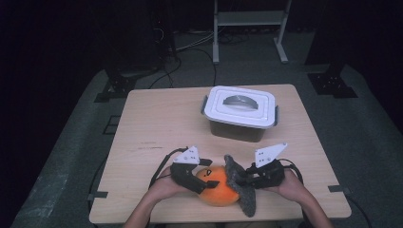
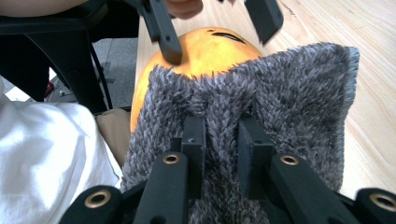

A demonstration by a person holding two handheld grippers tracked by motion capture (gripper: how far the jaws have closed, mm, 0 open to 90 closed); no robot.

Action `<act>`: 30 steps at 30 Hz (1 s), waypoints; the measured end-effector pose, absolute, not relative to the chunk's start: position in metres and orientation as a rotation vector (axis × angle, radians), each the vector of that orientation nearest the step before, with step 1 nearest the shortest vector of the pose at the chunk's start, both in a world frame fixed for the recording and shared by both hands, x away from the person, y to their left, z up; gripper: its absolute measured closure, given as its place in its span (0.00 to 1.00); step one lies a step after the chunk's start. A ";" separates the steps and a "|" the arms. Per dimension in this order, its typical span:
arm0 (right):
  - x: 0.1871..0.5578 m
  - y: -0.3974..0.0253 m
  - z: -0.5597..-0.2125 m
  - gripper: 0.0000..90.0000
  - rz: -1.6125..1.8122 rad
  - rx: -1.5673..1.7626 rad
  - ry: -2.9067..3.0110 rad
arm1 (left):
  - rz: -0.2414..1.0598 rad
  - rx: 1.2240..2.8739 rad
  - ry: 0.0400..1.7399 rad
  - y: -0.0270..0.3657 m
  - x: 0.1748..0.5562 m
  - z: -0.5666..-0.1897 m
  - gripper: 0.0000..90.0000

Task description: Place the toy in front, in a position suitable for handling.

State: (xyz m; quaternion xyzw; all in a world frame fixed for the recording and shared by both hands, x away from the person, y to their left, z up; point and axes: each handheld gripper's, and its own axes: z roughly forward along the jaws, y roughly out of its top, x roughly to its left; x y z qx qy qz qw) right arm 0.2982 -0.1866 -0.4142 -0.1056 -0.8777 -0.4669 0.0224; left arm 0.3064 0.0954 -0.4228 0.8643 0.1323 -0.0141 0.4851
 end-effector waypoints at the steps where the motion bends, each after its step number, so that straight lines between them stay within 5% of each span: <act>1: 0.298 -0.186 -0.414 0.82 -1.436 -0.322 -2.719 | -0.051 2.108 0.312 0.094 0.306 -0.426 0.23; 3: 0.298 -0.185 -0.415 0.83 -1.420 -0.305 -2.732 | -0.043 2.113 0.295 0.093 0.303 -0.428 0.28; 6: 0.297 -0.186 -0.413 0.83 -1.431 -0.314 -2.739 | 0.044 2.137 0.255 0.095 0.299 -0.422 0.51; 9: 0.298 -0.190 -0.410 0.84 -1.468 -0.329 -2.725 | 0.084 2.135 0.249 0.097 0.297 -0.416 0.59; 15: 0.300 -0.207 -0.403 0.84 -1.532 -0.386 -2.717 | 0.200 2.128 0.267 0.104 0.296 -0.406 0.60; 30: 0.279 -0.316 -0.368 0.84 -1.485 -0.717 -2.882 | 0.203 2.143 0.248 0.102 0.291 -0.409 0.52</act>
